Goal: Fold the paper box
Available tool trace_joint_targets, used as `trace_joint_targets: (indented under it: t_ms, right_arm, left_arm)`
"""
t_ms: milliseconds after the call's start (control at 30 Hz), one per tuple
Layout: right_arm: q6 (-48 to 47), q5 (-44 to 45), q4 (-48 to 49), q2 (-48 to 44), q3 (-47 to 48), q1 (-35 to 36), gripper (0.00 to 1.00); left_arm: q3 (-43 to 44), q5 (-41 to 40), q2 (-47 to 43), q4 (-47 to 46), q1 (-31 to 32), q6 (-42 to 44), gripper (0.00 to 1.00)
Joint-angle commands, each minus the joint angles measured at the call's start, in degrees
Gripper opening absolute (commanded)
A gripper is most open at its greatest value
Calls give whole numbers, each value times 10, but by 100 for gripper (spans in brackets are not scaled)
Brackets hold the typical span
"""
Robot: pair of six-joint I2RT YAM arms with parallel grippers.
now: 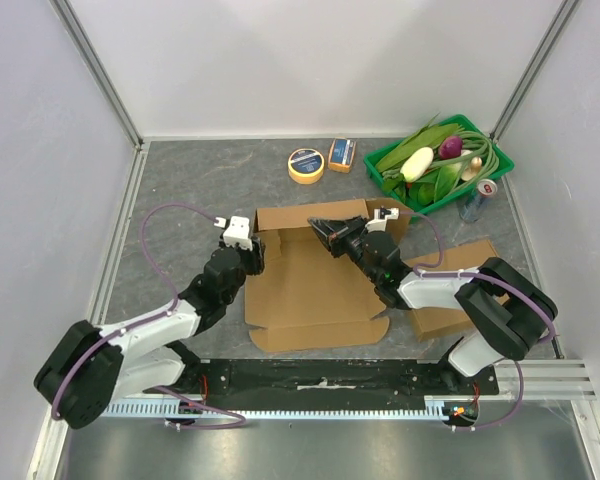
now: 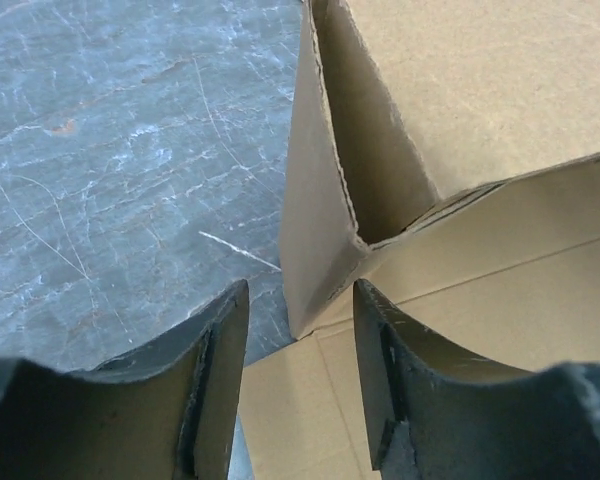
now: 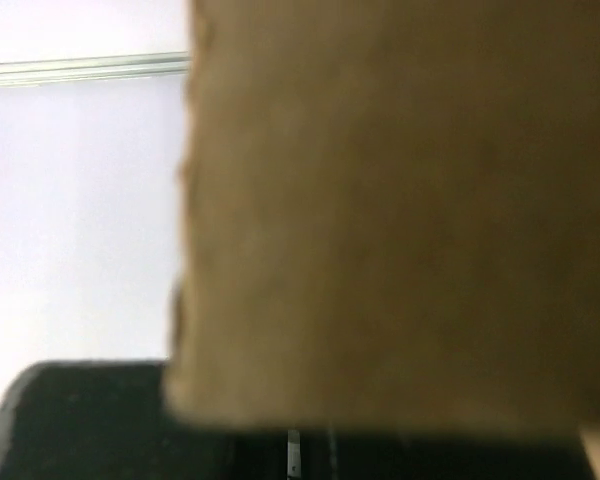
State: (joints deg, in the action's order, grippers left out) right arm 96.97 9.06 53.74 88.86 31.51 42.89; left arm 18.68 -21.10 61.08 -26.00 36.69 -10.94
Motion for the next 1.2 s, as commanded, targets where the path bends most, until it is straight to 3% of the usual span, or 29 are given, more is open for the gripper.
trace_joint_targets:
  t_ms: [0, 33, 67, 100, 133, 200, 267, 300, 333, 433, 533, 600, 800, 833, 1000, 1033, 1167]
  right_arm:
    - [18, -13, -20, 3, 12, 7, 0]
    - [19, -14, -21, 3, 14, 7, 0]
    - [24, -13, -21, 3, 14, 6, 0]
    - [29, -13, -21, 3, 15, 7, 0]
    - [33, -13, -20, 6, 15, 6, 0]
    - [51, -11, -23, 8, 15, 9, 0]
    - [70, -10, -22, 18, 16, 9, 0]
    - [79, -11, -22, 20, 19, 9, 0]
    - [83, -13, -27, 24, 22, 9, 0]
    - [88, -19, -56, 23, 37, 10, 0]
    - [91, -18, -79, 18, 45, 9, 0]
    - [92, -19, -87, 16, 50, 8, 0]
    - [103, -22, -88, 25, 57, 7, 0]
    - [102, -22, -91, 25, 59, 7, 0]
    - [131, -10, -125, 18, 66, 15, 0]
    - [136, -5, -133, 16, 65, 17, 0]
    - [148, 1, -195, 6, 87, 18, 0]
  left_arm:
    - [35, -80, 40, -134, 9, 64, 53]
    - [36, -77, 59, -155, 10, 71, 50]
    - [44, -80, 67, -158, 10, 72, 32]
    - [50, -86, 76, -158, 10, 68, 24]
    - [67, -108, 90, -138, 11, 61, 10]
    - [87, -143, 100, -103, 14, 12, 2]
    - [96, -150, 102, -88, 17, -14, 9]
    - [86, -128, 104, -119, 17, -6, 16]
    - [66, -94, 104, -141, 17, -6, 34]
    - [44, -48, 101, -190, 17, 13, 53]
    - [48, -27, 113, -209, 15, 43, 58]
    - [53, -32, 122, -204, 15, 57, 57]
    - [87, -93, 151, -156, 15, 51, 32]
    - [95, -111, 161, -131, 15, 44, 23]
    - [123, -258, 192, -71, 23, -41, 9]
    - [139, -277, 212, -59, 23, -55, 2]
    - [175, -350, 248, 11, 35, -88, 2]
